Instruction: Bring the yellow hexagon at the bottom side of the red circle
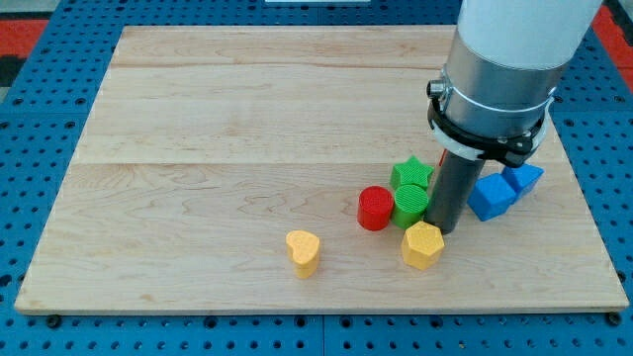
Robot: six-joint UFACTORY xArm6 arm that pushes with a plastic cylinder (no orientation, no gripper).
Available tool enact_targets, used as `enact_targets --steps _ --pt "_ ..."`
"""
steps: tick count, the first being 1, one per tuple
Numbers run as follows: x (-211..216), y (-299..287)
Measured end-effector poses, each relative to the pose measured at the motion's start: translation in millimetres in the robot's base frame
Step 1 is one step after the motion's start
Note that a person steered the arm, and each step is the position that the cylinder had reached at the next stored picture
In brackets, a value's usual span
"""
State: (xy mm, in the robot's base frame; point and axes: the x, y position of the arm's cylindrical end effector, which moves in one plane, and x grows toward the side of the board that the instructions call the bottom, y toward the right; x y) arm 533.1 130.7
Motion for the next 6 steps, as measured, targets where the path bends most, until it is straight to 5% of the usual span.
enact_targets --steps 1,4,6 --pt "13.0 47.1" --pt "14.3 -48.3" --pt "-2.8 0.7"
